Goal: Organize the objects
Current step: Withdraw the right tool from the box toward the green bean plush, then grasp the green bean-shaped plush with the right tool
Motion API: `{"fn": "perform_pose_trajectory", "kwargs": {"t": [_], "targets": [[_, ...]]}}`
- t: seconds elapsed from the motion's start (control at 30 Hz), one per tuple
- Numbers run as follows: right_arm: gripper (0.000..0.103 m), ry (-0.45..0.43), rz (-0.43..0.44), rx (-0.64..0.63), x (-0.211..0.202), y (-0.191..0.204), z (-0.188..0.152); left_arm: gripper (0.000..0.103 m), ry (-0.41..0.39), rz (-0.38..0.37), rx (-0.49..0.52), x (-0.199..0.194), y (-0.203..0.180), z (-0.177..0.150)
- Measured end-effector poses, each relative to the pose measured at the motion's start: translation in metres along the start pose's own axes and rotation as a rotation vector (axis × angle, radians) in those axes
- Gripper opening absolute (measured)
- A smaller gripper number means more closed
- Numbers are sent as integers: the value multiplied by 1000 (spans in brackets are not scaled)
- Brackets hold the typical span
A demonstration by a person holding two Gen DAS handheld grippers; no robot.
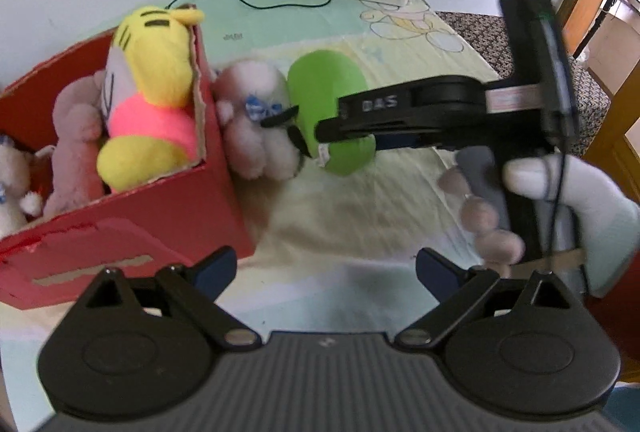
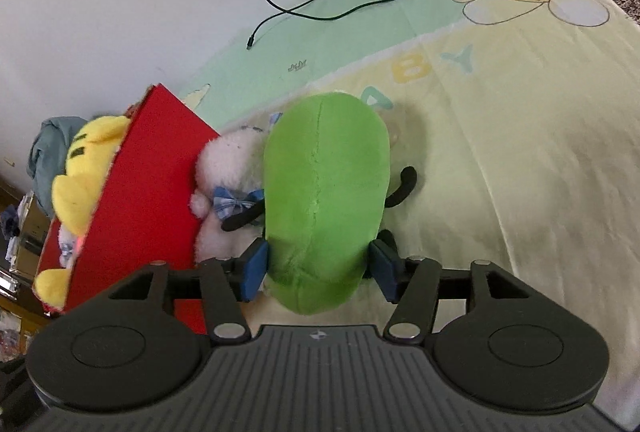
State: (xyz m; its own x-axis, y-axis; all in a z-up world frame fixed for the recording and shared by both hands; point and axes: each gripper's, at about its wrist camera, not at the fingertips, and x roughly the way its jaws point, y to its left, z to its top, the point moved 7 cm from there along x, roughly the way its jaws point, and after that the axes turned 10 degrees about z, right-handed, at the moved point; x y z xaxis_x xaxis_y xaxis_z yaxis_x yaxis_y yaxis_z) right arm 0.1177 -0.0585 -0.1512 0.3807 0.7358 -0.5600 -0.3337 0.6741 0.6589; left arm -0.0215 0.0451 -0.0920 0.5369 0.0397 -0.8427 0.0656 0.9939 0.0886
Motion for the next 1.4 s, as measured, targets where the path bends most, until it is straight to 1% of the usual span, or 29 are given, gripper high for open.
{"fn": "perform_pose_trajectory", "kwargs": {"t": [0.1, 0.17, 0.33, 0.43, 0.57, 0.67, 0.73, 0.83, 0.9, 1.0, 1.03, 1.13, 1.17, 1.3, 1.4], "targets": [[53, -7, 37, 69, -3, -8, 1, 97, -7, 5, 8, 1, -1, 1], [51, -10, 76, 136, -10, -14, 0, 97, -7, -14, 6, 1, -1, 2], [51, 20, 170, 273, -32, -21, -17, 97, -19, -54, 33, -1, -6, 3], [51, 48, 249, 383, -48, -27, -34, 97, -19, -91, 54, -1, -12, 3], [51, 55, 273, 424, -67, -28, -55, 97, -16, -138, 93, 0, -26, 2], [52, 59, 287, 481, -75, -37, -64, 97, -16, -171, 124, 4, -40, 4], [53, 58, 279, 503, -78, -43, -67, 97, -16, -191, 141, 10, -49, 6], [55, 36, 251, 492, -88, -49, -69, 97, -13, -195, 159, 26, -60, 11], [57, 14, 240, 497, -96, -54, -69, 96, -3, -203, 165, 35, -66, 16], [58, -33, 207, 500, -110, -65, -66, 96, -12, -225, 177, 41, -76, 25], [58, -49, 186, 493, -115, -68, -64, 96, -17, -233, 185, 41, -80, 27], [56, -115, 90, 439, -134, -80, -54, 96, -37, -251, 223, 39, -97, 35], [56, -137, 75, 426, -140, -82, -49, 96, -43, -261, 235, 40, -103, 39], [56, -220, 63, 406, -160, -94, -33, 96, -56, -279, 269, 38, -119, 43], [56, -241, 55, 384, -161, -96, -23, 96, -29, -273, 273, 44, -120, 40]]}}
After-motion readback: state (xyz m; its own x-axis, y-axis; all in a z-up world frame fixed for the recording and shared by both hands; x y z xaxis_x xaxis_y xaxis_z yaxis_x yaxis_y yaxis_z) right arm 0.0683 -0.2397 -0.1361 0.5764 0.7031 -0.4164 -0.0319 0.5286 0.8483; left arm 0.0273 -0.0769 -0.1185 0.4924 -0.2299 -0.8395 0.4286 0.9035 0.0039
